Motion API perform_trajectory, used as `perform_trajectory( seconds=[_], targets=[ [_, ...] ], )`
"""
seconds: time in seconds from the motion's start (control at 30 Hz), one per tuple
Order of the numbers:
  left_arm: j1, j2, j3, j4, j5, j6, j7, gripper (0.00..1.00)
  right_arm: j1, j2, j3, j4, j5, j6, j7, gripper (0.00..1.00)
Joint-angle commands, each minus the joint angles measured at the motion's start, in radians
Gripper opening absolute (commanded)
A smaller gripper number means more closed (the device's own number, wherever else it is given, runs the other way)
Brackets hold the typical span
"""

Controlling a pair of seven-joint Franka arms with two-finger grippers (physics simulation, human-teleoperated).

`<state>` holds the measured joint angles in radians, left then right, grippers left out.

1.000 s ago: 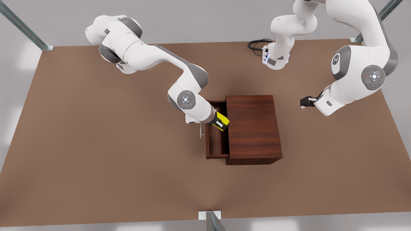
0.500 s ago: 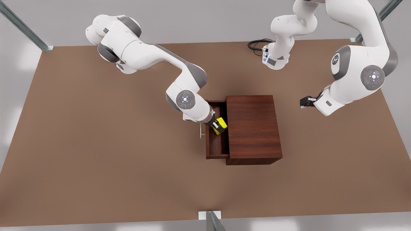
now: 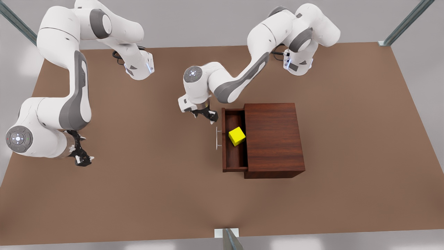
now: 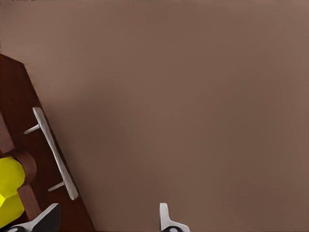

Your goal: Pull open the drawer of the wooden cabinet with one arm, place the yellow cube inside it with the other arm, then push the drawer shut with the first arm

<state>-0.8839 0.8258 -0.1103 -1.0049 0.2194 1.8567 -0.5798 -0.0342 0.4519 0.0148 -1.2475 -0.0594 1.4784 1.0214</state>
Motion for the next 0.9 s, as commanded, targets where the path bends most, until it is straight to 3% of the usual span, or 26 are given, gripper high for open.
perform_trajectory(
  seconds=[0.0,0.1,0.17,0.2,0.4,0.87],
  targets=[
    [-0.006,0.039,0.020,0.005,0.067,0.265,-0.939,1.00,0.002,-0.001,-0.004,-0.001,0.006,-0.078,-1.008,1.00],
    [-0.006,0.096,0.053,0.005,0.067,0.375,-0.973,1.00,-0.003,-0.022,-0.007,-0.081,0.010,-0.109,-1.005,1.00],
    [-0.006,0.108,0.066,0.003,0.067,0.392,-0.973,1.00,-0.038,-0.278,-0.007,-0.460,0.033,0.111,-1.006,1.00],
    [-0.006,0.108,0.067,0.002,0.067,0.392,-0.974,1.00,-0.047,-0.325,-0.007,-0.517,0.033,0.132,-1.009,1.00],
    [-0.015,0.107,0.070,-0.034,0.163,0.326,-0.963,1.00,-0.050,-0.318,-0.006,-0.507,0.035,0.132,-1.005,1.00],
    [0.008,0.065,0.075,-0.101,0.156,0.170,-0.812,1.00,-0.053,-0.303,-0.004,-0.492,0.032,0.134,-1.005,1.00]
  ],
)
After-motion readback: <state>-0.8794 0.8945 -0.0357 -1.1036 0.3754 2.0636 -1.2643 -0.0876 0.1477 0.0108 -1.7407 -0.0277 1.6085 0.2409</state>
